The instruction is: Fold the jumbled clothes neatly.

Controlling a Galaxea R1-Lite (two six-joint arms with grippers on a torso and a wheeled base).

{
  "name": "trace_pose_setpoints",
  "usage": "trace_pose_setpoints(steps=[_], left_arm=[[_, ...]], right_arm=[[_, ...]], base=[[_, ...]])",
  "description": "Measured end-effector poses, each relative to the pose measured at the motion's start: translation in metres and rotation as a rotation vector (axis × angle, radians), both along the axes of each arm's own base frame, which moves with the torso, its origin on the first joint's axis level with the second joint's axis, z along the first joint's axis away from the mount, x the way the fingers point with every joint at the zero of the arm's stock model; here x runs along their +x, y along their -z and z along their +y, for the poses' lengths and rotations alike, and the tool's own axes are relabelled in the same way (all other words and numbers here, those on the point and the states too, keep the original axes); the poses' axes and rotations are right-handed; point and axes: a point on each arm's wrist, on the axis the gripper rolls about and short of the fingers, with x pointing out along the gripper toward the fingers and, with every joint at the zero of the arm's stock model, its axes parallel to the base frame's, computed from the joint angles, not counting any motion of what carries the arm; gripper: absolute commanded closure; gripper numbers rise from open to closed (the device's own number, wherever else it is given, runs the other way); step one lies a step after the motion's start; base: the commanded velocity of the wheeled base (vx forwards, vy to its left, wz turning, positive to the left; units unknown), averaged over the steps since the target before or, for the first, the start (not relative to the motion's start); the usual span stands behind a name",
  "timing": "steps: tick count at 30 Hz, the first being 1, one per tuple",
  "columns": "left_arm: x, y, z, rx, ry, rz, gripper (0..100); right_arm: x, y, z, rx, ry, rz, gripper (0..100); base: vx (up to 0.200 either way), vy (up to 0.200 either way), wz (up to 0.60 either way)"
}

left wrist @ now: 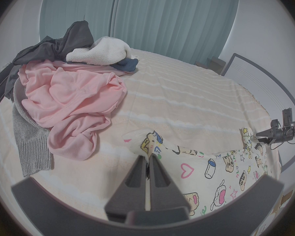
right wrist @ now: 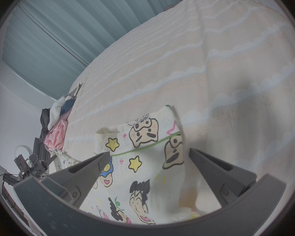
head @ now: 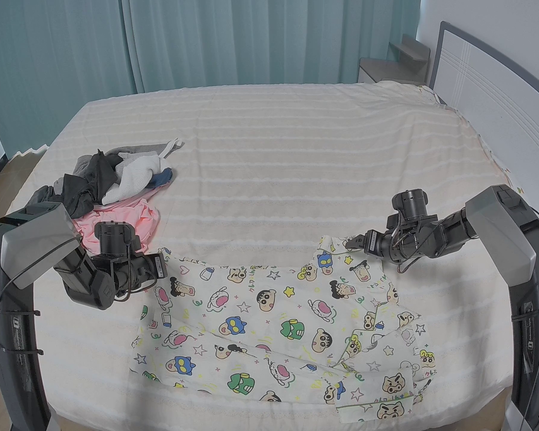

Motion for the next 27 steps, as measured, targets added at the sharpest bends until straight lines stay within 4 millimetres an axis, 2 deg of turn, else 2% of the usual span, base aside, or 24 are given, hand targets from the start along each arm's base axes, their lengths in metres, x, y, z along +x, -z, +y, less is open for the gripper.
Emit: trace_pose_setpoints(steps=[5, 6, 19, 27], left_arm=[[0.000, 0.000, 0.000, 0.000, 0.000, 0.001, 100], [0.000, 0.000, 0.000, -0.001, 0.001, 0.000, 100], [0.000, 0.001, 0.000, -0.002, 0.002, 0.003, 100], [0.000, 0.001, 0.000, 0.000, -0.001, 0.002, 100]], right_arm=[[-0.001, 0.002, -0.002, -0.001, 0.000, 0.017, 0], [-0.001, 0.002, -0.002, -0.001, 0.000, 0.017, 100], [0.003, 0.013, -0.001, -0.010, -0.002, 0.018, 100], [0.011, 0.003, -0.004, 0.002, 0.016, -0.053, 100]], base=[[0.000, 0.000, 0.00], [0.000, 0.000, 0.00], [0.000, 0.000, 0.00], [0.000, 0.000, 0.00]])
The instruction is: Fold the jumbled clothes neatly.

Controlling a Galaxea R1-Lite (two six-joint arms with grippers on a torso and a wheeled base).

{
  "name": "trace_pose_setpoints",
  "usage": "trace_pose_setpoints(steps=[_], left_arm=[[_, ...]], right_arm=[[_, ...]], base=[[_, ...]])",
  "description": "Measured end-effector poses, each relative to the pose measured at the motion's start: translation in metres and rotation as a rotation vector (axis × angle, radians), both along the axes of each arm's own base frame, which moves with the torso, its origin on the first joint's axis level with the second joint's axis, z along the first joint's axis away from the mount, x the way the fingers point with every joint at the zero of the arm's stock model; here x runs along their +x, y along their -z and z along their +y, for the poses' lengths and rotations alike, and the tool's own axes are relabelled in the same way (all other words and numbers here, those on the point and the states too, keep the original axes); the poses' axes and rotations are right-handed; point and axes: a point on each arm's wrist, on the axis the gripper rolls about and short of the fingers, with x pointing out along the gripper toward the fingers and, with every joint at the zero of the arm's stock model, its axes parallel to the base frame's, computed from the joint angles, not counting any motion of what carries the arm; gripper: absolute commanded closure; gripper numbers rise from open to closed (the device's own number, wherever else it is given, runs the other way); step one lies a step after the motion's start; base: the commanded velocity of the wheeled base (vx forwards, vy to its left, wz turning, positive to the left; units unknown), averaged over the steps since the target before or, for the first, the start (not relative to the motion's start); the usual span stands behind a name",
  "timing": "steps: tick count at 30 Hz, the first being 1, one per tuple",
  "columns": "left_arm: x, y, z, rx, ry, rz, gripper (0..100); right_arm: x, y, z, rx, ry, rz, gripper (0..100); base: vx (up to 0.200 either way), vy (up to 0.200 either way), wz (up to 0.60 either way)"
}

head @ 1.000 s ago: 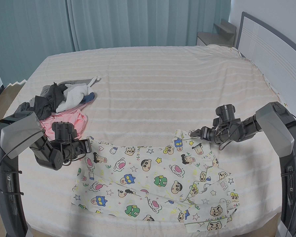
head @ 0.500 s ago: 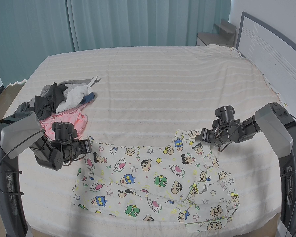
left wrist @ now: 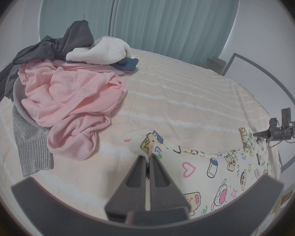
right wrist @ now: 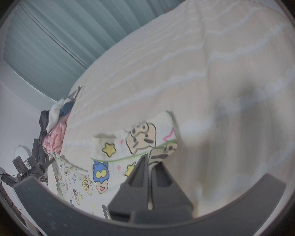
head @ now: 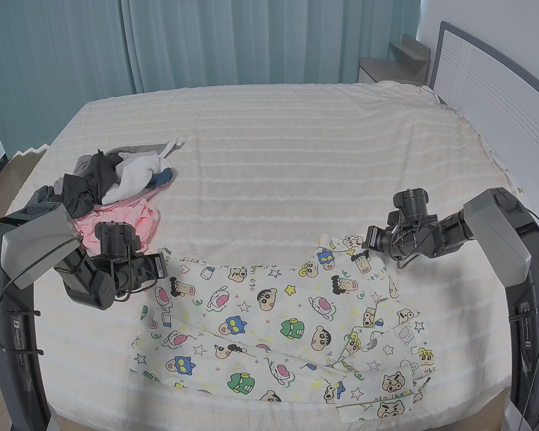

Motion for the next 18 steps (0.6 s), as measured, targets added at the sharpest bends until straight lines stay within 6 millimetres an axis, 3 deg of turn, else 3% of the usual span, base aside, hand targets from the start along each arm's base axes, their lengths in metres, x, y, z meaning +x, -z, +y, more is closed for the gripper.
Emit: trace_pose_setpoints(steps=[7, 18], left_arm=[[0.001, -0.002, 0.000, 0.005, -0.008, -0.008, 100], [0.004, -0.009, 0.001, 0.004, -0.012, -0.078, 100]], right_arm=[[0.003, -0.016, -0.005, -0.007, 0.034, -0.066, 100], [0.003, -0.020, -0.007, -0.011, 0.052, -0.101, 100]], base=[[0.000, 0.000, 0.00], [0.000, 0.000, 0.00]])
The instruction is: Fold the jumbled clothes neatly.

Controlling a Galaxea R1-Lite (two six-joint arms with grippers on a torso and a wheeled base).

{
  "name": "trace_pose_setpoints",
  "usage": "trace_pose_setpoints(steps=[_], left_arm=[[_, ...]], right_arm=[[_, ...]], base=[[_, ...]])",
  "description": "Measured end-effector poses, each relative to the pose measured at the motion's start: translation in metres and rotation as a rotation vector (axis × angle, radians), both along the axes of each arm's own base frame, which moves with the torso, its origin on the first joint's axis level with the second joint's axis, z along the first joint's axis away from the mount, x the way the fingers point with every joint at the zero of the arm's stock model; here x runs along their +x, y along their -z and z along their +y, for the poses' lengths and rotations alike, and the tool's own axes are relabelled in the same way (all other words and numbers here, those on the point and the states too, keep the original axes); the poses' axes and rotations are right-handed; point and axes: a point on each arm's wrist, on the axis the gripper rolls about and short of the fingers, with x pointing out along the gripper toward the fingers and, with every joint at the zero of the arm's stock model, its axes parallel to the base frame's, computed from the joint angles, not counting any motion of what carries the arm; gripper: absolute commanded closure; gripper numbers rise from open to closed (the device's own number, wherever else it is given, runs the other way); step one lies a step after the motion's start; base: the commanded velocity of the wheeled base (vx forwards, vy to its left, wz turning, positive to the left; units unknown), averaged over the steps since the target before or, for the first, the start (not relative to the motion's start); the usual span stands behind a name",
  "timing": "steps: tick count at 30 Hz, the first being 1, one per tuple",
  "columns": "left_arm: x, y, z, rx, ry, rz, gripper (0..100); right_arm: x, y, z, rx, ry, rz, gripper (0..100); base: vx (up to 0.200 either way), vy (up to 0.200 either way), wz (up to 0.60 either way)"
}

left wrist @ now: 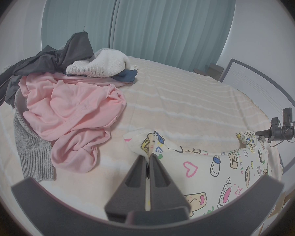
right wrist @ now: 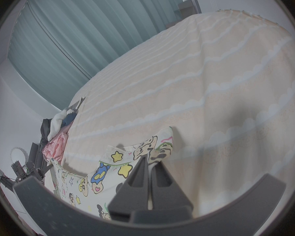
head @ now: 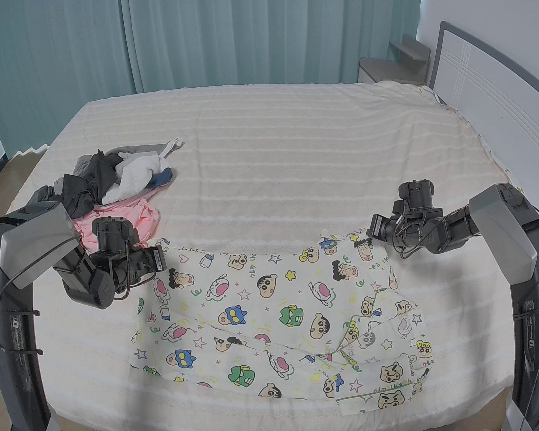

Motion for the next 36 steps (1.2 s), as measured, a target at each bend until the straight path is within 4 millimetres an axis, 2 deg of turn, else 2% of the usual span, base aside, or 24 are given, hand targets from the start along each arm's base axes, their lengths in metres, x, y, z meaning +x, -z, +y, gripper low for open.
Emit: trace_pose_setpoints(steps=[10, 17, 26, 36], left_arm=[[-0.011, -0.001, 0.001, 0.003, 0.000, 0.019, 100], [-0.019, -0.007, 0.001, 0.003, 0.007, 0.016, 100], [-0.035, -0.009, 0.001, 0.005, 0.011, -0.003, 100], [-0.069, 0.000, -0.002, 0.040, 0.042, -0.006, 100]], right_arm=[[-0.018, -0.005, -0.003, 0.014, -0.009, -0.014, 100], [-0.040, -0.015, -0.008, 0.043, -0.050, -0.010, 100], [-0.082, -0.013, -0.019, 0.067, -0.098, 0.003, 100], [-0.127, -0.011, -0.031, 0.075, -0.171, 0.015, 100]], base=[[0.000, 0.000, 0.00], [0.000, 0.000, 0.00], [0.000, 0.000, 0.00], [0.000, 0.000, 0.00]])
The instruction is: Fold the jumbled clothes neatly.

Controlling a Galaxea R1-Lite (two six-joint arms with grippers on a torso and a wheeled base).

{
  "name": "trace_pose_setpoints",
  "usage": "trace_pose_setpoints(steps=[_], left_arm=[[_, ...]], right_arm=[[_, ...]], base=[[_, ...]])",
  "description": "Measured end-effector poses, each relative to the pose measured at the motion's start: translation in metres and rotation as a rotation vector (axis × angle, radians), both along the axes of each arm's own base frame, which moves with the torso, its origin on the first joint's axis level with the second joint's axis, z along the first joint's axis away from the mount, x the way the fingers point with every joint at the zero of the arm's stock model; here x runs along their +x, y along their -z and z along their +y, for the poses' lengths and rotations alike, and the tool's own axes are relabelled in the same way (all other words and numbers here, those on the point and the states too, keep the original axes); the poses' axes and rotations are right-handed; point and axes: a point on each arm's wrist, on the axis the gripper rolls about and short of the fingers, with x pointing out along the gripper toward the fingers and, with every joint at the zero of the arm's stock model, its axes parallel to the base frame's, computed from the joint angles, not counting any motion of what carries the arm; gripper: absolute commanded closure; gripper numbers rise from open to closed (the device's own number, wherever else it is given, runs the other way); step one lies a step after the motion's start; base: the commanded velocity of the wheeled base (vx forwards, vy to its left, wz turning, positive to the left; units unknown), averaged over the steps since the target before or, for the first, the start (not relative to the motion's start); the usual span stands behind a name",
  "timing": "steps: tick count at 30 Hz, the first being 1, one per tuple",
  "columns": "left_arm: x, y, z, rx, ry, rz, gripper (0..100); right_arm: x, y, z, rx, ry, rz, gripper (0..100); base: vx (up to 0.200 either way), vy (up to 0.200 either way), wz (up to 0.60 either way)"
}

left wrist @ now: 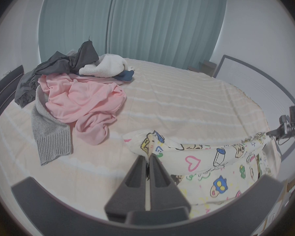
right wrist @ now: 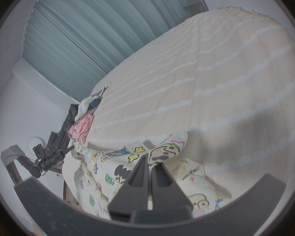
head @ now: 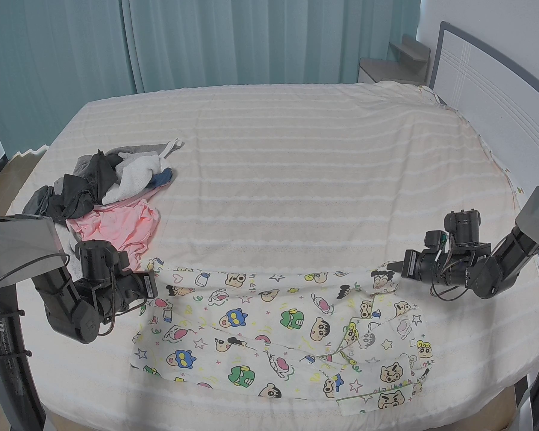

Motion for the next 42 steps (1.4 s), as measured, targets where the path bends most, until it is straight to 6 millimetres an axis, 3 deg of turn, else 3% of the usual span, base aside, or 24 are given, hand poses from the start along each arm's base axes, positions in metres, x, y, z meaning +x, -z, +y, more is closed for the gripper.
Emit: trace_pose_setpoints(steps=[5, 16, 27, 37, 38, 39, 42], left_arm=[[-0.015, 0.007, -0.001, 0.028, 0.024, 0.030, 100], [-0.044, 0.023, -0.002, 0.060, 0.052, 0.131, 100], [-0.059, 0.035, -0.004, 0.084, 0.076, 0.203, 100], [-0.064, 0.040, -0.004, 0.085, 0.078, 0.223, 100], [-0.065, 0.040, -0.004, 0.084, 0.077, 0.219, 0], [-0.066, 0.040, -0.004, 0.083, 0.076, 0.213, 0], [-0.070, 0.040, -0.003, 0.080, 0.075, 0.212, 0]], right_arm=[[-0.021, 0.007, -0.004, -0.038, -0.052, 0.029, 100], [-0.068, 0.043, -0.010, -0.144, -0.154, 0.161, 100], [-0.086, 0.062, -0.012, -0.183, -0.192, 0.244, 100], [-0.085, 0.070, -0.011, -0.195, -0.193, 0.242, 100], [-0.085, 0.071, -0.011, -0.196, -0.191, 0.243, 100], [-0.085, 0.072, -0.011, -0.201, -0.188, 0.245, 0], [-0.086, 0.075, -0.012, -0.217, -0.174, 0.256, 0]], base=[[0.000, 0.000, 0.00], [0.000, 0.000, 0.00], [0.000, 0.000, 0.00], [0.000, 0.000, 0.00], [0.000, 0.000, 0.00], [0.000, 0.000, 0.00], [0.000, 0.000, 0.00]])
